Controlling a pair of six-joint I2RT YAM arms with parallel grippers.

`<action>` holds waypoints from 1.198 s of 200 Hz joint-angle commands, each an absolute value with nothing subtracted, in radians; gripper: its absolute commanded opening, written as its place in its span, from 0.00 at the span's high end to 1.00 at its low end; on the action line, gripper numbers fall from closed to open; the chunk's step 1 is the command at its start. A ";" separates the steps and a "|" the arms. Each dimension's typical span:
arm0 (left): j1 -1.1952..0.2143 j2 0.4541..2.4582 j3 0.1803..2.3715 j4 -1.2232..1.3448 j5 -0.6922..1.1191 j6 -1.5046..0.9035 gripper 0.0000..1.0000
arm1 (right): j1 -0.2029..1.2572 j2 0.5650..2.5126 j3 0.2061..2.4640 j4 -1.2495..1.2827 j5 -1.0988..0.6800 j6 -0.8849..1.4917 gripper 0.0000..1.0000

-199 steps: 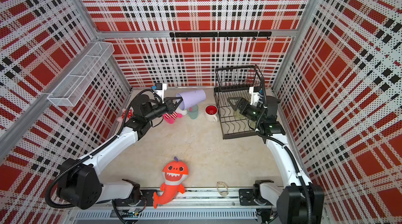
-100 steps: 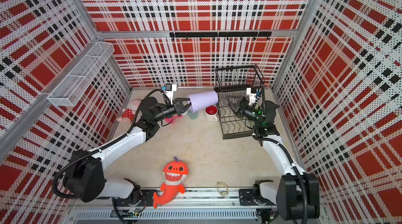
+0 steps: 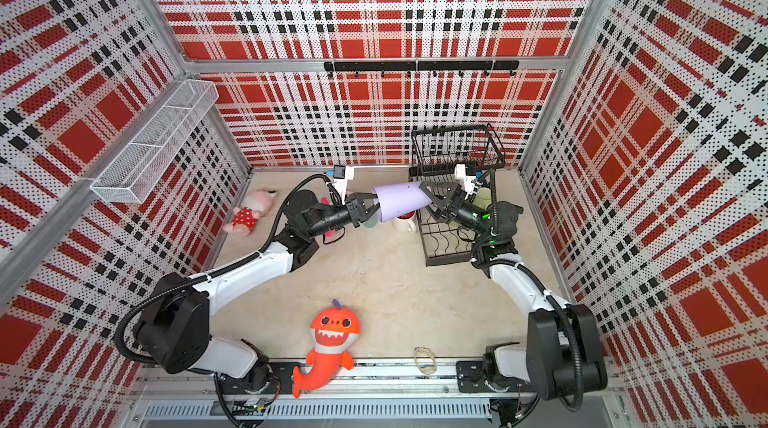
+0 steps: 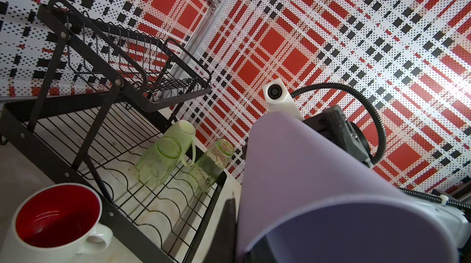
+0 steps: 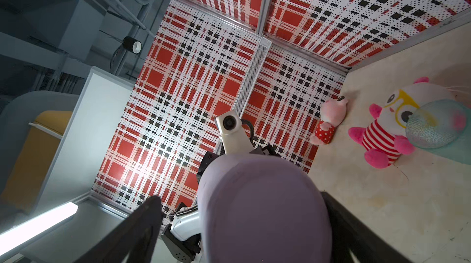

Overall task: Load cups into a dish rack
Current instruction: Place the cup upside down at the dish rack.

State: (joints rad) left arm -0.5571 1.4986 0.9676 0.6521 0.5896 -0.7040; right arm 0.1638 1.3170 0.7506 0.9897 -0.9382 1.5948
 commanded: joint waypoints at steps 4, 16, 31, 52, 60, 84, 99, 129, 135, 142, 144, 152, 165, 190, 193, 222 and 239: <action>-0.561 1.518 0.997 0.707 0.584 -0.722 0.94 | 0.191 1.341 0.743 1.121 -0.944 1.654 0.07; -0.561 1.521 0.999 0.708 0.581 -0.723 0.94 | 0.197 1.350 0.737 1.138 -0.940 1.661 0.09; -0.563 1.526 0.999 0.709 0.572 -0.726 0.94 | 0.202 1.362 0.740 1.150 -0.946 1.663 0.11; -0.565 1.541 0.998 0.710 0.575 -0.734 0.94 | 0.217 1.371 0.751 1.154 -0.953 1.660 0.13; -0.567 1.548 0.999 0.712 0.582 -0.738 0.94 | 0.222 1.374 0.754 1.156 -0.955 1.658 0.14; -0.575 1.568 1.008 0.716 0.600 -0.750 0.94 | 0.234 1.393 0.767 1.169 -0.964 1.661 0.16; -0.577 1.578 1.013 0.717 0.607 -0.756 0.94 | 0.243 1.406 0.775 1.182 -0.965 1.663 0.17; -0.575 1.584 1.017 0.718 0.605 -0.759 0.93 | 0.254 1.423 0.779 1.208 -0.959 1.669 0.22; -0.574 1.583 1.017 0.718 0.606 -0.759 0.93 | 0.255 1.426 0.779 1.210 -0.960 1.670 0.23; -0.571 1.583 1.017 0.717 0.606 -0.761 0.93 | 0.255 1.431 0.779 1.212 -0.962 1.672 0.24; -0.571 1.584 1.016 0.718 0.607 -0.762 0.92 | 0.255 1.432 0.779 1.212 -0.963 1.672 0.24; -0.569 1.585 1.017 0.718 0.610 -0.763 0.92 | 0.254 1.436 0.778 1.215 -0.965 1.674 0.26; -0.562 1.585 1.017 0.718 0.618 -0.767 0.90 | 0.253 1.440 0.776 1.224 -0.965 1.677 0.29; -0.546 1.585 1.009 0.718 0.623 -0.777 0.79 | 0.255 1.443 0.773 1.234 -0.956 1.673 0.31; -0.545 1.585 1.009 0.718 0.624 -0.778 0.76 | 0.255 1.443 0.773 1.232 -0.954 1.672 0.31; -0.523 1.578 0.996 0.718 0.633 -0.788 0.49 | 0.254 1.444 0.775 1.218 -0.937 1.655 0.32; -0.509 1.561 0.977 0.718 0.629 -0.784 0.44 | 0.250 1.435 0.776 1.184 -0.930 1.629 0.32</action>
State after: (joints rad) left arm -0.5308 1.5742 0.9897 0.7059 0.6174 -0.7826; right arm 0.2470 1.4387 0.7509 1.1637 -0.9432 1.6485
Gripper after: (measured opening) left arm 0.525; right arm 0.758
